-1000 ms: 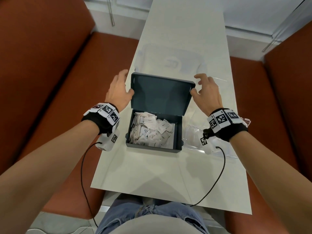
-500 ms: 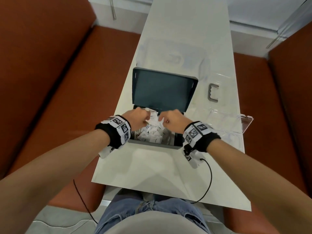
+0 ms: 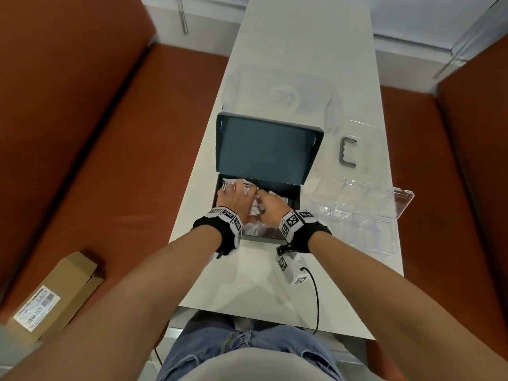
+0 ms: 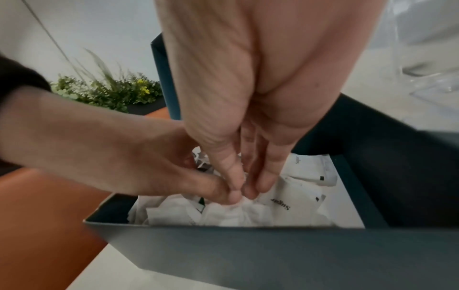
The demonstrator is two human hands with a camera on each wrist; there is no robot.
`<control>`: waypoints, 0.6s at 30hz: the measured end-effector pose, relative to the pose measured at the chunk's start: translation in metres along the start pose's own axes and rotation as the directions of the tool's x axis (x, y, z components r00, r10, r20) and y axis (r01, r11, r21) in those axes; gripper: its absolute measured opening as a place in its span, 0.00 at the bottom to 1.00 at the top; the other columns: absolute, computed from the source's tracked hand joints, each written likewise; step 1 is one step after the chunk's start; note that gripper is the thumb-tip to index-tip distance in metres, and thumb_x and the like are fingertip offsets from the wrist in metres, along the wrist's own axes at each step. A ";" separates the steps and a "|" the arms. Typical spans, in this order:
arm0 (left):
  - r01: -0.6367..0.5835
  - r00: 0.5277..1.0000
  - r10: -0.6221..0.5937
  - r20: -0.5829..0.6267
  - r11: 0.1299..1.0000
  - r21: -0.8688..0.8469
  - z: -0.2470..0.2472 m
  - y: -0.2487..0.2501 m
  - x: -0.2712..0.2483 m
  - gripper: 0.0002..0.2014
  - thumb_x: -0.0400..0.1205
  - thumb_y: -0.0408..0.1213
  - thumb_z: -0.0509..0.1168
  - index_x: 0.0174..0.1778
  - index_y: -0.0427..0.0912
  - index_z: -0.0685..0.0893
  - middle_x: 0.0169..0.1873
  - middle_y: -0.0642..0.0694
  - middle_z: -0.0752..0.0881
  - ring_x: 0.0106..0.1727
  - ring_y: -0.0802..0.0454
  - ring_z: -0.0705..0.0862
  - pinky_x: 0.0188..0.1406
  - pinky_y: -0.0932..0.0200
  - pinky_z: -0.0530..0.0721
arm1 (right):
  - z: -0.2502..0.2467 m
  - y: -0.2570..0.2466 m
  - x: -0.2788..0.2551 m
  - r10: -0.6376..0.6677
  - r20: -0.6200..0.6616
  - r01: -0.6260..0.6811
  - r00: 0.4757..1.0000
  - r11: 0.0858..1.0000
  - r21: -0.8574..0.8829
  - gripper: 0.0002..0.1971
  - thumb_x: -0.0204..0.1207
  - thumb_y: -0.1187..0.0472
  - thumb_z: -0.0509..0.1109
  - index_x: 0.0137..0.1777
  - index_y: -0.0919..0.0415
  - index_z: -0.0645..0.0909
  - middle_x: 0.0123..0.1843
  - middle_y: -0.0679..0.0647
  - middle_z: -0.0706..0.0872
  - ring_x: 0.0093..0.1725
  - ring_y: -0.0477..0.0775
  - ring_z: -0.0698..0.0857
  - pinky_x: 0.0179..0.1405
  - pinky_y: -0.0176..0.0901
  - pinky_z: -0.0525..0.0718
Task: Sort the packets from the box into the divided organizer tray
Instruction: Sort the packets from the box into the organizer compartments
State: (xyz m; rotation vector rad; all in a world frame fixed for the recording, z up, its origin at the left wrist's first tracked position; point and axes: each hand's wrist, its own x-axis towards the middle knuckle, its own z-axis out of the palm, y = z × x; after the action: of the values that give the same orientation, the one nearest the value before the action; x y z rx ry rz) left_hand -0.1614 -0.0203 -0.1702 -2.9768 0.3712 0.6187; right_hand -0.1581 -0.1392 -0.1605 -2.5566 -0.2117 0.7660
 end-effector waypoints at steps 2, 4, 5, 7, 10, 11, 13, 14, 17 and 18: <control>-0.008 1.000 0.008 -0.006 0.999 -0.039 -0.001 0.003 -0.001 0.34 0.81 0.51 0.67 0.79 0.47 0.59 0.73 0.34 0.64 0.71 0.33 0.71 0.64 0.41 0.79 | -0.001 0.003 -0.001 0.016 -0.048 -0.016 0.999 1.000 -0.010 0.25 0.77 0.65 0.71 0.73 0.62 0.70 0.67 0.60 0.81 0.66 0.61 0.79 0.60 0.41 0.74; -0.025 1.000 0.024 -0.018 0.998 -0.063 -0.001 0.002 -0.002 0.27 0.84 0.43 0.63 0.77 0.44 0.62 0.70 0.33 0.67 0.68 0.33 0.73 0.61 0.43 0.82 | -0.002 0.006 -0.003 0.022 -0.080 -0.021 0.997 1.000 0.013 0.22 0.76 0.66 0.70 0.70 0.62 0.73 0.65 0.60 0.83 0.65 0.61 0.80 0.58 0.40 0.74; -0.040 0.999 0.039 -0.019 0.997 -0.062 -0.002 0.001 -0.002 0.25 0.85 0.40 0.62 0.77 0.42 0.63 0.69 0.33 0.68 0.68 0.33 0.74 0.61 0.43 0.82 | -0.003 0.007 -0.004 0.025 -0.085 -0.022 0.996 0.999 0.035 0.22 0.76 0.68 0.69 0.70 0.62 0.73 0.64 0.61 0.83 0.64 0.62 0.81 0.58 0.41 0.75; -0.077 0.997 0.077 -0.013 0.996 -0.039 -0.004 -0.002 -0.001 0.24 0.85 0.36 0.60 0.78 0.40 0.64 0.68 0.32 0.69 0.67 0.34 0.76 0.61 0.43 0.81 | -0.006 0.010 -0.006 0.027 -0.084 -0.022 0.996 0.998 0.063 0.24 0.74 0.72 0.68 0.71 0.62 0.74 0.63 0.62 0.84 0.64 0.61 0.81 0.59 0.41 0.76; -0.111 0.994 0.111 -0.010 0.993 -0.034 -0.009 -0.007 0.002 0.22 0.87 0.34 0.57 0.78 0.39 0.65 0.67 0.32 0.72 0.65 0.32 0.78 0.60 0.44 0.79 | -0.012 0.013 -0.009 0.032 -0.084 -0.024 0.996 0.995 0.097 0.23 0.74 0.73 0.66 0.69 0.61 0.77 0.61 0.62 0.84 0.62 0.60 0.81 0.60 0.41 0.78; -0.118 0.993 0.118 -0.007 0.992 -0.046 -0.010 -0.009 0.003 0.22 0.87 0.35 0.57 0.78 0.39 0.66 0.67 0.32 0.73 0.64 0.32 0.79 0.60 0.45 0.79 | -0.013 0.013 -0.009 0.032 -0.088 -0.022 0.996 0.993 0.112 0.22 0.74 0.73 0.66 0.68 0.61 0.78 0.60 0.62 0.84 0.61 0.60 0.82 0.60 0.42 0.79; -0.131 0.991 0.132 0.000 0.988 -0.086 -0.011 -0.014 0.004 0.21 0.87 0.36 0.57 0.77 0.40 0.67 0.66 0.33 0.74 0.62 0.33 0.81 0.58 0.46 0.80 | -0.016 0.015 -0.011 0.036 -0.088 -0.023 0.995 0.988 0.150 0.20 0.75 0.72 0.65 0.66 0.61 0.79 0.58 0.62 0.85 0.59 0.59 0.82 0.58 0.41 0.80; -0.138 0.990 0.139 0.002 0.985 -0.104 -0.012 -0.016 0.004 0.20 0.87 0.36 0.56 0.76 0.40 0.68 0.65 0.34 0.75 0.61 0.34 0.82 0.57 0.47 0.80 | -0.017 0.016 -0.012 0.040 -0.087 -0.025 0.995 0.986 0.166 0.19 0.75 0.72 0.65 0.65 0.61 0.80 0.57 0.62 0.85 0.58 0.59 0.83 0.56 0.40 0.79; -0.152 0.988 0.154 -0.001 0.974 -0.171 -0.013 -0.020 0.004 0.19 0.86 0.33 0.58 0.75 0.41 0.71 0.65 0.35 0.75 0.60 0.35 0.83 0.59 0.47 0.81 | -0.021 0.020 -0.015 0.051 -0.083 -0.031 0.995 0.975 0.219 0.17 0.76 0.72 0.63 0.63 0.61 0.82 0.54 0.62 0.86 0.55 0.58 0.84 0.50 0.37 0.80; -0.154 0.988 0.157 -0.003 0.966 -0.206 -0.013 -0.022 0.004 0.20 0.85 0.31 0.58 0.75 0.41 0.71 0.65 0.34 0.75 0.60 0.35 0.82 0.60 0.47 0.81 | -0.022 0.021 -0.016 0.052 -0.083 -0.031 0.995 0.972 0.234 0.16 0.77 0.72 0.63 0.62 0.61 0.82 0.53 0.62 0.87 0.54 0.58 0.84 0.48 0.36 0.80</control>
State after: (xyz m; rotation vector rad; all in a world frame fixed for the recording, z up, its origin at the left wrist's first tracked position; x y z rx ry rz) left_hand -0.1471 -0.0015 -0.1598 -3.1592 0.5787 0.7338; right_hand -0.1590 -0.1708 -0.1462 -2.3719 -0.0374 0.6499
